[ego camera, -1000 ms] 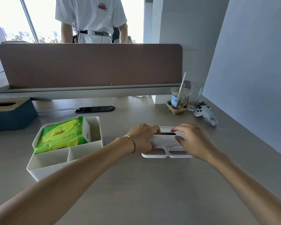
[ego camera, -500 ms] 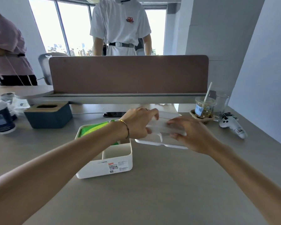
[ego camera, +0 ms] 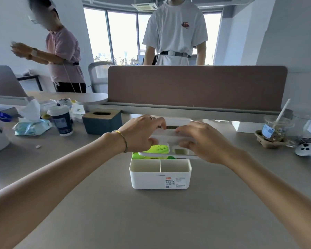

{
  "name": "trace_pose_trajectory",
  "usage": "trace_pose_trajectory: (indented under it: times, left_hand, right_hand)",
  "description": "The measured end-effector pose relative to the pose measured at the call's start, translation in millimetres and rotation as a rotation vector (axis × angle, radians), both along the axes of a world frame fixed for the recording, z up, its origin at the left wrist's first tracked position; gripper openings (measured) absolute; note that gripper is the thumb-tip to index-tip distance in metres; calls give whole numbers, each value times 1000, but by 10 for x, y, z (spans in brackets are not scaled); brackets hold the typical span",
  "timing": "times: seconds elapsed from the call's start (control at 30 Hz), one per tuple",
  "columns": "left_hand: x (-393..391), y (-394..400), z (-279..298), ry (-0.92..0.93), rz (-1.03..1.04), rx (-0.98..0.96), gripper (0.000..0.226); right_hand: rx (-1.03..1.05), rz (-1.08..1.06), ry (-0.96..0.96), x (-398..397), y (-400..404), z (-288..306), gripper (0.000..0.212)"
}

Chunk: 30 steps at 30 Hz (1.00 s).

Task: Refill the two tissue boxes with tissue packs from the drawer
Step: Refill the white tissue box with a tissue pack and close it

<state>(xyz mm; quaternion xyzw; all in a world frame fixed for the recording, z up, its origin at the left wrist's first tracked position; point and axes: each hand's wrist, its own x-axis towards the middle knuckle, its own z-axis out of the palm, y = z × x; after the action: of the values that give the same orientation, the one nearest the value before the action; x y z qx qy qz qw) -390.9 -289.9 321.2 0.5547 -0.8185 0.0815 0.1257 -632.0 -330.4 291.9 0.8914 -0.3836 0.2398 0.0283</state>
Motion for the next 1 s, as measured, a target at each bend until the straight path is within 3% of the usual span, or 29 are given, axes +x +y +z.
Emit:
trace_pose_trajectory:
  times: [0.77,1.0]
  left_hand:
    - [291,72,-609,78,24,48,50]
    - [326,84,-750,157,-7,-2,36]
  right_hand:
    - [37,33,85,263,66,-425,43]
    - [46,33,101,266,52,-452,44]
